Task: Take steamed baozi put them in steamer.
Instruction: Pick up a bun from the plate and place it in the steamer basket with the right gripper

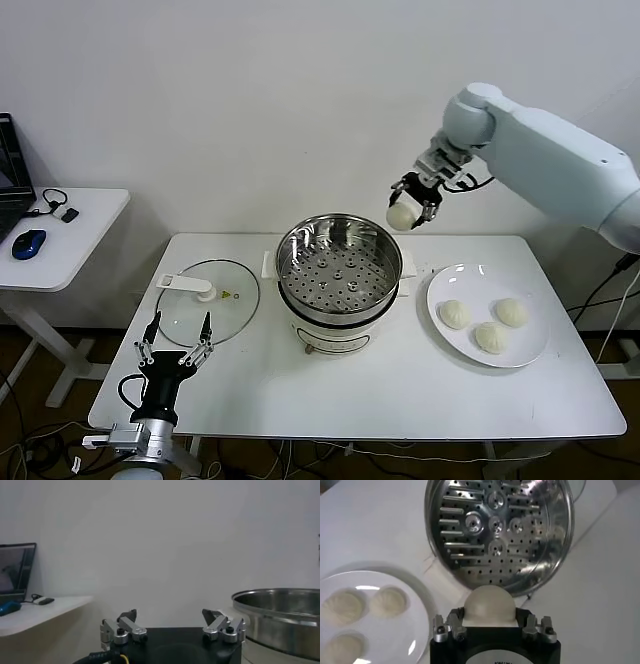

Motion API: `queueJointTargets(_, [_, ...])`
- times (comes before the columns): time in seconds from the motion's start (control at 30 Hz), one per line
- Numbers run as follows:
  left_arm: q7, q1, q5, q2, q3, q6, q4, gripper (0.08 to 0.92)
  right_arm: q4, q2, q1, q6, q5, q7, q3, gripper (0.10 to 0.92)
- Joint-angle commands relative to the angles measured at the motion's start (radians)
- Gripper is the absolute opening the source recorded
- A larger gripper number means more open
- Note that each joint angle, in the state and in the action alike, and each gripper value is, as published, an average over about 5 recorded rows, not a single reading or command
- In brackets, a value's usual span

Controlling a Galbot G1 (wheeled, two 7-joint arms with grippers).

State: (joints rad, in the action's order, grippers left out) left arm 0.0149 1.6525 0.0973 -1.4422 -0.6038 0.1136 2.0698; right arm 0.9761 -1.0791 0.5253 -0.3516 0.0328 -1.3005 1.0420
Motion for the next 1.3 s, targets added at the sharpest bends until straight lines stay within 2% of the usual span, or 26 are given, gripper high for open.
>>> queueJointTargets(0.03, [0.000,0.002,0.000,0.003,0.001,0.002,0.004,0.823,-0.165,-0.257,-0.023,-0.110,0.103,-0.001,0.022,0.674])
queueJointTargets(0.67, [-0.003,-0.002,0.013,0.015,-0.004,-0.002,0.010,0.823,-0.401,-0.427,-0.163,-0.247,0.378,0.024,-0.098,0.670])
queueJointTargets(1.3, [-0.003,-0.002,0.032,0.026,-0.017,-0.008,0.019,0.823,-0.455,-0.456,-0.231,-0.298,0.546,0.055,-0.209,0.678])
